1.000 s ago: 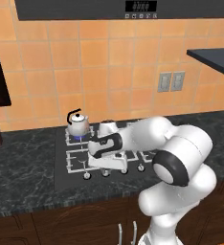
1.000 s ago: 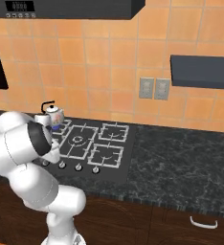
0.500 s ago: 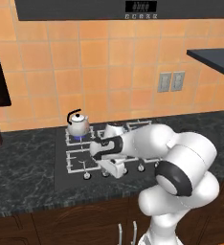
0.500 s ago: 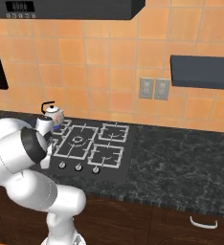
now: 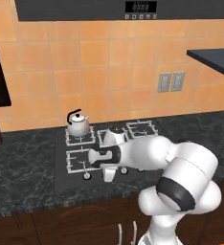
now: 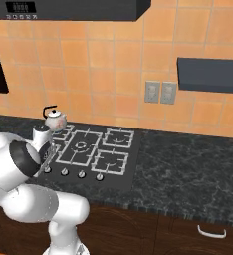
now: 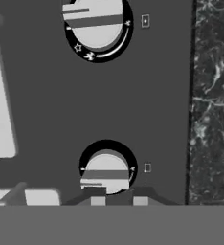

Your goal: Turn off the rear left burner of the stove.

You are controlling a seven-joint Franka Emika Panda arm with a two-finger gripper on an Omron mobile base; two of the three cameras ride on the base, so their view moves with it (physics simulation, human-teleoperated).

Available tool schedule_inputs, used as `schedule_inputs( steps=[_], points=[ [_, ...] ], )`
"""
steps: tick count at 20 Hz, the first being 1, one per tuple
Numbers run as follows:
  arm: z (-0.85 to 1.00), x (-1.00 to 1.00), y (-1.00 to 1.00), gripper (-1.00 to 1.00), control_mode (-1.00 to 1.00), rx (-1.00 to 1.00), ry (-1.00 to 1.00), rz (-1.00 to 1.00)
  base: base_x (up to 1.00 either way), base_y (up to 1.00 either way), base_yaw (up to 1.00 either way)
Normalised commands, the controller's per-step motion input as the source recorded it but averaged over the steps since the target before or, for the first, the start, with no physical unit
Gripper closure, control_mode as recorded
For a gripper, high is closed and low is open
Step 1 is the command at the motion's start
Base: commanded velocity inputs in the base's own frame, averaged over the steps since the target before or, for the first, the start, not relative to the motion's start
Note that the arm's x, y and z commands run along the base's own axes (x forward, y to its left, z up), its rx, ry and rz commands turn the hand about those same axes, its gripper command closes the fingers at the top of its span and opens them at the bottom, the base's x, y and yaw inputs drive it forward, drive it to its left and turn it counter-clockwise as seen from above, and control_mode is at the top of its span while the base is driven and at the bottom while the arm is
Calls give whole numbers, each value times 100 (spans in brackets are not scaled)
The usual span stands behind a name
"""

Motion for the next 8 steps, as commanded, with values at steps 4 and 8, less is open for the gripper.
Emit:
schedule_inputs(
  steps=[4, 8],
  points=[
    [0, 0, -1, 100, -100, 3, 0, -1, 0, 0, 0],
    [0, 0, 0, 100, -100, 0, 0, 0, 0, 0, 0]
  ],
)
